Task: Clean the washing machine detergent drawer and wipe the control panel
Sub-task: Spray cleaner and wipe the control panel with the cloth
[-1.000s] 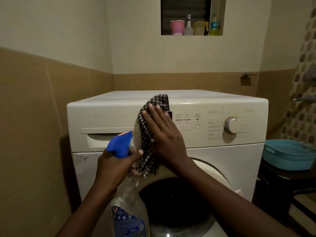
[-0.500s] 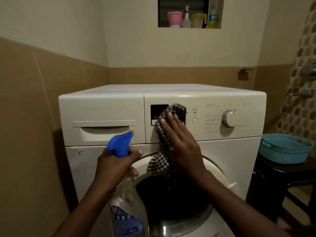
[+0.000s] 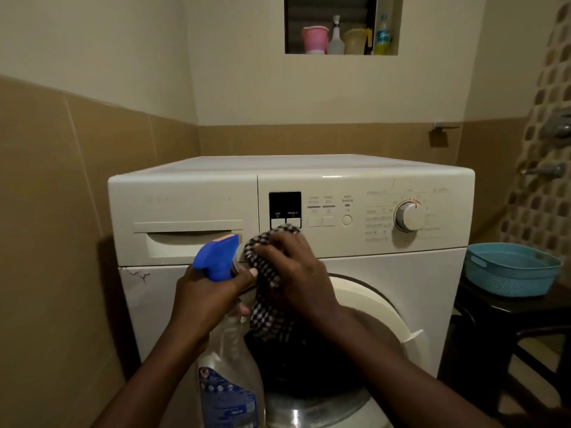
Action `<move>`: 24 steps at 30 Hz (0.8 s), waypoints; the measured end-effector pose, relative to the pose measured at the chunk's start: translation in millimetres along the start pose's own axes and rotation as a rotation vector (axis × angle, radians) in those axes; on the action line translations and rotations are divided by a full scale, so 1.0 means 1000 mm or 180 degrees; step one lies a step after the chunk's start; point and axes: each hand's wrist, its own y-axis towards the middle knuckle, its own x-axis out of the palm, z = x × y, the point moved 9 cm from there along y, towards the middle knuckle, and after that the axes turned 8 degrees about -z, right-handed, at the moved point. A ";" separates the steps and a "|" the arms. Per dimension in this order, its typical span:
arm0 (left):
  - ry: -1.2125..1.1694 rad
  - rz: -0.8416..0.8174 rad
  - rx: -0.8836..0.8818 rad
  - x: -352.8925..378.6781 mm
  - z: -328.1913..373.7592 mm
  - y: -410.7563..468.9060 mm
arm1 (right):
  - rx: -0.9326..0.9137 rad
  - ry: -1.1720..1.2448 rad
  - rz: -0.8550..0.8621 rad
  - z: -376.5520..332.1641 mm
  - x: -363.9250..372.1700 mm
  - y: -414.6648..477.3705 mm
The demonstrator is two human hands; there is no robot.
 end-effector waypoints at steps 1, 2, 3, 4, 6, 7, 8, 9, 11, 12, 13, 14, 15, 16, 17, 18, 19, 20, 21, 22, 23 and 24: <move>-0.0012 0.0000 -0.0013 0.002 0.001 0.001 | -0.0057 -0.0021 -0.0087 -0.002 0.003 -0.003; -0.0013 -0.0005 -0.0020 0.003 0.001 0.001 | -0.0048 -0.0012 -0.0107 0.002 0.001 -0.008; -0.0007 -0.0017 -0.0011 0.005 0.001 0.001 | 0.0056 0.0023 -0.0045 0.013 -0.005 -0.016; 0.0001 -0.0037 0.0010 0.005 0.001 0.001 | 0.0272 0.0090 0.0077 0.029 -0.013 -0.025; 0.0004 -0.0060 0.0030 0.007 0.000 0.001 | 0.0774 0.0234 0.0396 0.060 -0.029 -0.045; 0.0012 -0.0073 0.0032 0.009 0.000 0.001 | 0.0895 0.0240 0.0480 0.066 -0.032 -0.051; 0.0028 -0.0098 0.0032 0.012 0.001 0.001 | 0.0885 0.0195 0.0470 0.064 -0.031 -0.052; 0.0042 -0.0125 0.0028 0.017 0.001 0.001 | 0.0779 0.0142 0.0390 0.057 -0.028 -0.050; 0.0061 -0.0150 0.0015 0.028 0.002 0.004 | 0.0490 0.0108 0.0158 0.041 -0.019 -0.040; 0.0049 -0.0154 0.0005 0.033 0.003 0.005 | 0.0400 0.0114 0.0082 0.038 -0.017 -0.038; 0.0020 -0.0160 -0.0002 0.038 0.004 0.006 | 0.0379 0.0144 0.0058 0.040 -0.018 -0.037; -0.0004 -0.0178 0.0003 0.043 0.006 0.008 | 0.0448 0.0217 0.0096 0.046 -0.022 -0.040; -0.0001 -0.0210 0.0027 0.047 0.009 0.009 | 0.0591 0.0332 0.0195 0.056 -0.027 -0.045; 0.0030 -0.0253 0.0070 0.052 0.014 0.010 | 0.0751 0.0445 0.0331 0.067 -0.034 -0.053; 0.0073 -0.0291 0.0121 0.058 0.019 0.010 | 0.0869 0.0529 0.0458 0.077 -0.041 -0.060; 0.0109 -0.0323 0.0176 0.064 0.025 0.010 | 0.0935 0.0572 0.0556 0.085 -0.049 -0.068; 0.0136 -0.0361 0.0231 0.071 0.033 0.010 | 0.0981 0.0585 0.0648 0.091 -0.057 -0.074; 0.0155 -0.0404 0.0286 0.079 0.040 0.011 | 0.1030 0.0578 0.0745 0.096 -0.066 -0.081; 0.0166 -0.0443 0.0330 0.086 0.048 0.012 | 0.1083 0.0556 0.0846 0.100 -0.075 -0.086; 0.0162 -0.0475 0.0369 0.093 0.056 0.014 | 0.1136 0.0521 0.0938 0.104 -0.084 -0.091; 0.0134 -0.0500 0.0403 0.099 0.063 0.016 | 0.1184 0.0490 0.1017 0.108 -0.091 -0.096; 0.0100 -0.0529 0.0438 0.105 0.070 0.018 | 0.1234 0.0472 0.1077 0.112 -0.097 -0.099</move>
